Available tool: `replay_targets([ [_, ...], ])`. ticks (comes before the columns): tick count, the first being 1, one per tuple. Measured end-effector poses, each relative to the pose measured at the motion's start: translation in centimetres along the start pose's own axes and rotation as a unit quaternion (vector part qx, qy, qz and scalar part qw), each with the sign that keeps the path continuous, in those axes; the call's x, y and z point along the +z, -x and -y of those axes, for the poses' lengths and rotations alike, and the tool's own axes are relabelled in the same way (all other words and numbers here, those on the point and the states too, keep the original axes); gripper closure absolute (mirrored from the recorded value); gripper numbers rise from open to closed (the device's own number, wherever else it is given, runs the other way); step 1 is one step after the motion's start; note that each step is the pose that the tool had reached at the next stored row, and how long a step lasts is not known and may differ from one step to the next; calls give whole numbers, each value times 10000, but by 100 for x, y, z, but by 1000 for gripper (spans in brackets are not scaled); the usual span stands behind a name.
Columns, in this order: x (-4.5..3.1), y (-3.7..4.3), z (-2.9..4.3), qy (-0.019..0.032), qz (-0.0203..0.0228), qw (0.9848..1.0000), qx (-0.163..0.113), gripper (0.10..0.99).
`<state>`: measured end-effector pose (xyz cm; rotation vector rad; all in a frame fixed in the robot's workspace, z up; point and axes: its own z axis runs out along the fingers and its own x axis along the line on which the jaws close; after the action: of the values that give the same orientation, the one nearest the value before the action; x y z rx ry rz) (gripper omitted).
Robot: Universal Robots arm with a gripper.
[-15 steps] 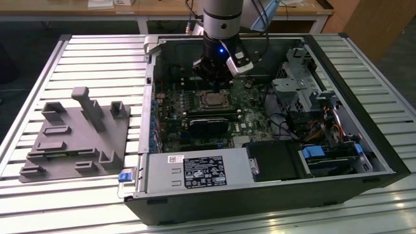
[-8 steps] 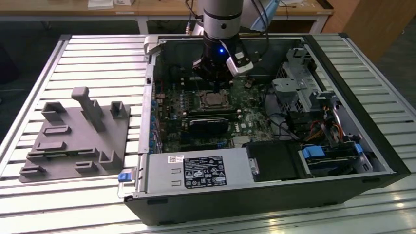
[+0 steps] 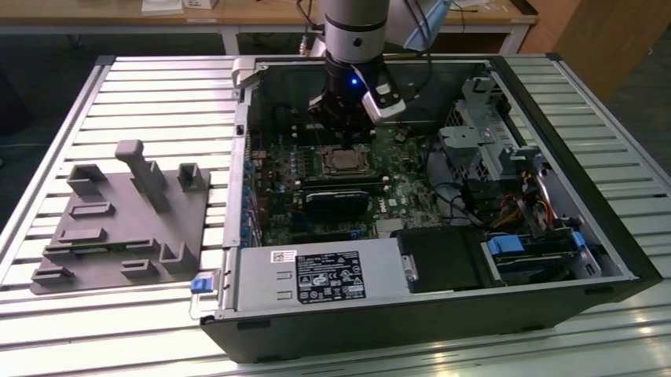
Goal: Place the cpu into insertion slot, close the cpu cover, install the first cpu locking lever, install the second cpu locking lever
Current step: 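Install the first cpu locking lever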
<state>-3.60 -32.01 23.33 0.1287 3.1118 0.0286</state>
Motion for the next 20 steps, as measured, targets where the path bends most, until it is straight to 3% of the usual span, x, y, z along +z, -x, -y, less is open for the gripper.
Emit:
replay_targets([
  [9, -6, -204, 17, -1, 0, 10000, 0, 980],
  [12, -10, -362, 30, 0, 1, 10000, -1, 980],
  [16, -13, -482, 40, 0, 2, 10000, 0, 980],
  [20, -15, -564, 47, 40, -1, 10000, 1, 980],
])
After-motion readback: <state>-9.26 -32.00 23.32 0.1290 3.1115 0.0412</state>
